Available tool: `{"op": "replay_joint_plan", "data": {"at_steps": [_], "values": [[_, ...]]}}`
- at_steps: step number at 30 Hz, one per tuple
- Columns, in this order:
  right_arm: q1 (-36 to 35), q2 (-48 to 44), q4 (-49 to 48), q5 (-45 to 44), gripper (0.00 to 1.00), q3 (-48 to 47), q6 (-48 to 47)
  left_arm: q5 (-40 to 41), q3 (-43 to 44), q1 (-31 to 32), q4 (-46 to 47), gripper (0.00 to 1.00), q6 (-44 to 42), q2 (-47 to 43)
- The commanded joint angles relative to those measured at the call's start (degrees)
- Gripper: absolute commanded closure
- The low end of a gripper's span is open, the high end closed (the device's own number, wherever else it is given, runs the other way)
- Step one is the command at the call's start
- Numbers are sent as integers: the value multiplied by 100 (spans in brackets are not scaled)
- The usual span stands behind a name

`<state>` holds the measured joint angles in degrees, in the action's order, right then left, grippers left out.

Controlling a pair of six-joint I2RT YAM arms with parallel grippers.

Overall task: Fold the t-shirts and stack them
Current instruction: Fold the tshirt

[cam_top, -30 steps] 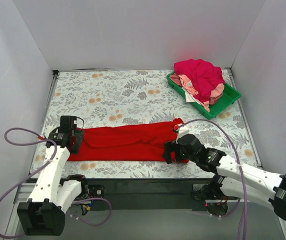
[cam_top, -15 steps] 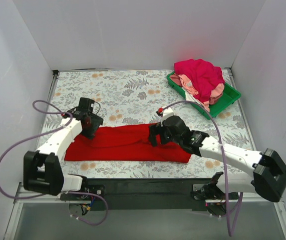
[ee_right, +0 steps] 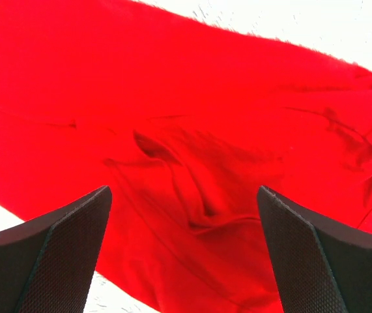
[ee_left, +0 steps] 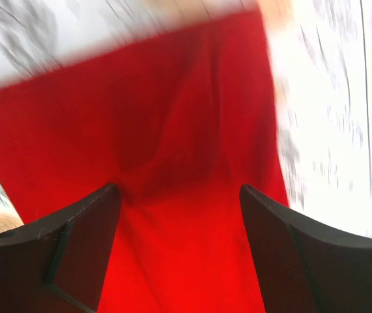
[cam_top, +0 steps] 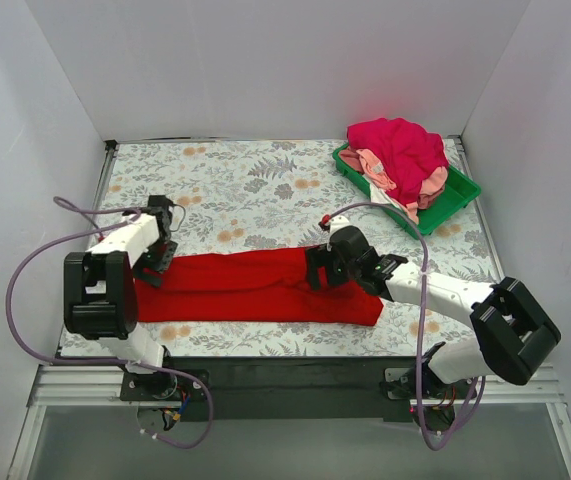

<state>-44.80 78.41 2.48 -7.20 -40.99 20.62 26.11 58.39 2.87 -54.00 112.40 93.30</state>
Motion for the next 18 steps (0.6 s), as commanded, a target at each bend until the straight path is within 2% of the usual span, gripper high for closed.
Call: {"op": "replay_joint_plan", "data": {"at_steps": [1, 7, 9, 13, 18], "values": [[120, 69, -195, 202, 2, 117, -6, 518, -73, -804, -59, 28, 151, -294], [191, 131, -187, 202, 2, 162, -14, 843, -152, -1201, -41, 24, 292, -917], [234, 87, -187, 210, 2, 197, -14, 765, -196, -1517, 12, 24, 274, -997], [269, -80, -195, 184, 2, 241, -23, 282, -284, -2027, 56, 24, 256, -1085], [278, -344, -187, 175, 2, 206, -164, -474, -258, -2036, 442, 25, -279, -1410]]}}
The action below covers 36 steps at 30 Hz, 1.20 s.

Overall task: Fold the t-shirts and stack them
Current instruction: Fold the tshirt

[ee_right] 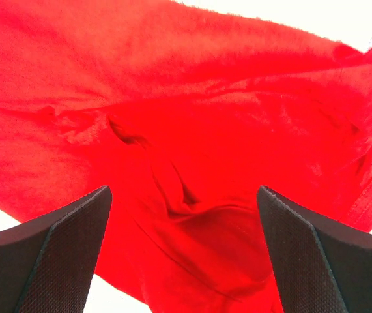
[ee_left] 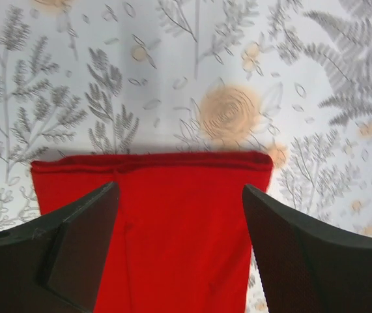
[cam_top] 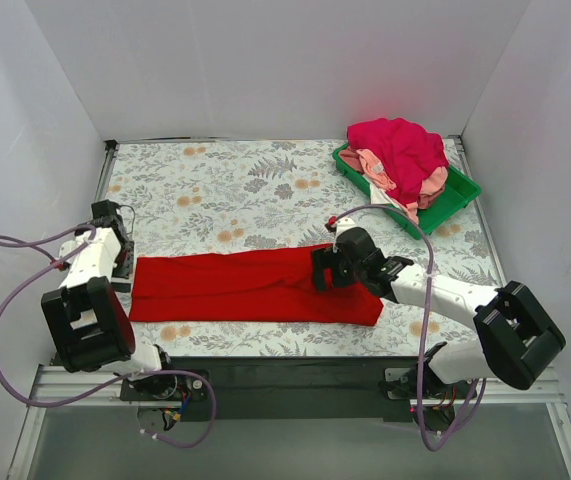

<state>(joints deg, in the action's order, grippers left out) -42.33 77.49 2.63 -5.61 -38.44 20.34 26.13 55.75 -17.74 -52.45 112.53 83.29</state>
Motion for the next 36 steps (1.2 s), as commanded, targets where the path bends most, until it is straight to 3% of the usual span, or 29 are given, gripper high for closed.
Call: {"op": "replay_joint_plan", "data": {"at_steps": [1, 5, 10, 12, 18, 25, 30, 36], "values": [[31, -270, -211, 42, 2, -76, -179, -599, 41, 33, 305, 25, -363, -471], [40, -122, -211, 235, 2, -366, -425, -1774, 7, 191, 935, 28, -934, -726], [5, 608, -202, 893, 2, -1050, -715, -1672, -98, 1130, 1254, 27, -1040, -578], [-12, 1029, -211, 1026, 2, -1271, -777, -2048, -187, 1159, 1491, 27, -1206, -367], [-249, 1365, 44, 1439, 2, -1203, -470, -1866, -362, 1167, 1430, 27, -1409, 372], [-978, 593, 290, 1404, 2, -394, -119, -1725, -705, 1159, 1606, 27, -1444, 241], [-1724, -469, 422, 1395, 2, 291, 496, -1567, -793, 1167, 1632, 26, -1436, 179], [-2166, -1095, 642, 1142, 2, 469, 944, -1576, -846, 1167, 1650, 26, -1427, 127]]}}
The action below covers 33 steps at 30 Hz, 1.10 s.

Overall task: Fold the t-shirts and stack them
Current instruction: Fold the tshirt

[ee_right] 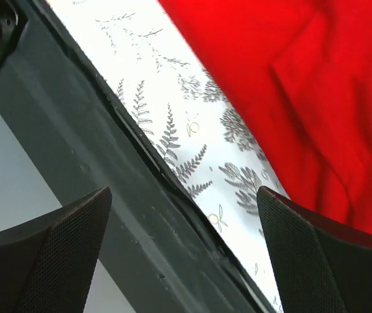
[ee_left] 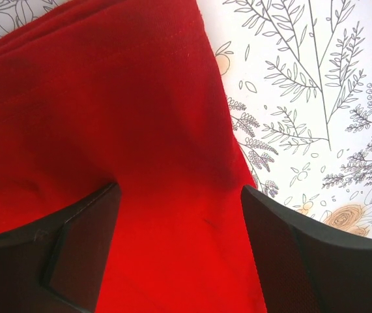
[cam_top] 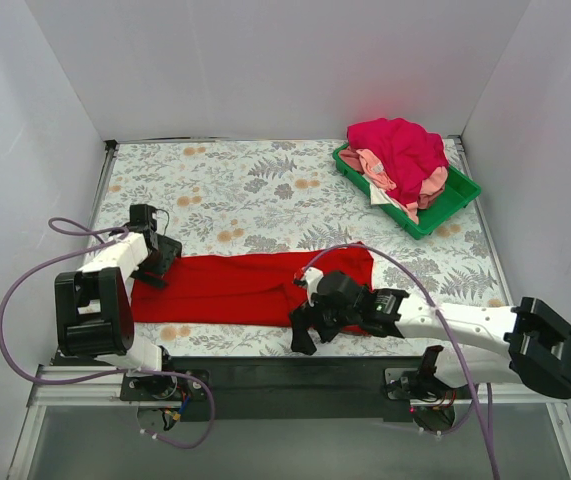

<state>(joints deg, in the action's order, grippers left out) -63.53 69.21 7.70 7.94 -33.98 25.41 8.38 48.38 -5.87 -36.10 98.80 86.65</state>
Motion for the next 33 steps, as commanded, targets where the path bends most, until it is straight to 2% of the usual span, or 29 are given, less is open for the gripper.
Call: {"op": "replay_joint_plan", "data": {"at_steps": [1, 4, 7, 11, 18, 22, 26, 29, 32, 33], "values": [[-37, -416, 257, -641, 2, -12, 508, 199, -110, -20, 6, 26, -54, -254], [129, -610, 538, -1310, 2, -179, 728, 208, -136, -20, -3, 26, -28, -368], [647, -707, 539, -1349, 2, -101, 878, 42, -224, -20, 50, 26, -10, -465], [1692, -418, 487, -847, 2, -48, 800, 6, -338, -11, 103, 26, 7, -640], [2678, 899, -154, -13, 2, -197, 554, 58, -549, 296, 164, 26, 104, -615], [3074, 1962, -173, 120, 2, -925, 220, 41, -610, 489, 147, 26, 139, -544], [3495, 3369, -138, 242, 2, -2231, -79, -108, -637, 797, 138, 26, 174, -632], [3645, 4318, -68, 646, 2, -3015, -361, -180, -689, 1166, 129, 26, 323, -816], [3830, 5151, 230, 832, 2, -4316, -563, -179, -812, 1509, 129, 26, 595, -834], [3839, 5355, 336, 840, 2, -5067, -633, -214, -865, 1649, 138, 26, 666, -817]]}}
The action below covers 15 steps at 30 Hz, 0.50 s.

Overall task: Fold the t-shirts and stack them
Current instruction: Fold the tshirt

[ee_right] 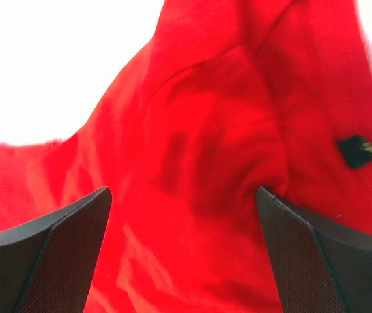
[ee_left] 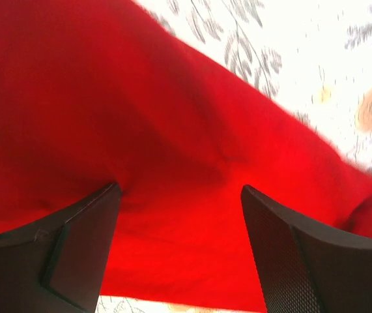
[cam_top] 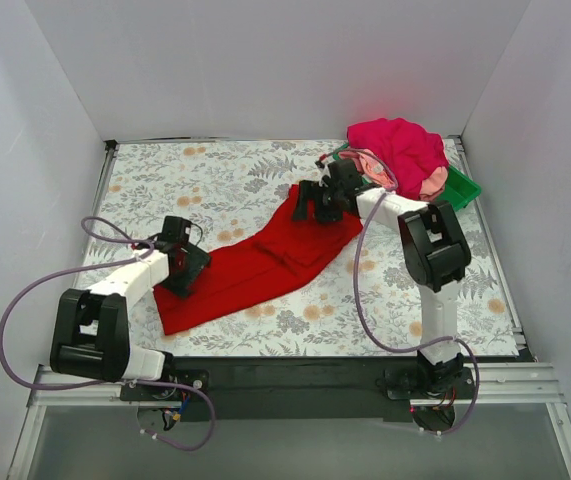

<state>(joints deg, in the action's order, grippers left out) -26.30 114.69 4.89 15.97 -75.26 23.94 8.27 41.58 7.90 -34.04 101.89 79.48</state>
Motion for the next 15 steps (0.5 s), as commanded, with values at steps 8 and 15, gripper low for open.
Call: {"op": "replay_joint_plan", "data": {"at_steps": [8, 15], "values": [[161, 3127, 2059, 381, 2, -4547, -918, -615, -511, 1782, 179, 26, 1174, 32], [152, 3823, 1526, 872, 2, -5578, -488, -670, -283, 3644, 425, 26, 1492, 278]]}}
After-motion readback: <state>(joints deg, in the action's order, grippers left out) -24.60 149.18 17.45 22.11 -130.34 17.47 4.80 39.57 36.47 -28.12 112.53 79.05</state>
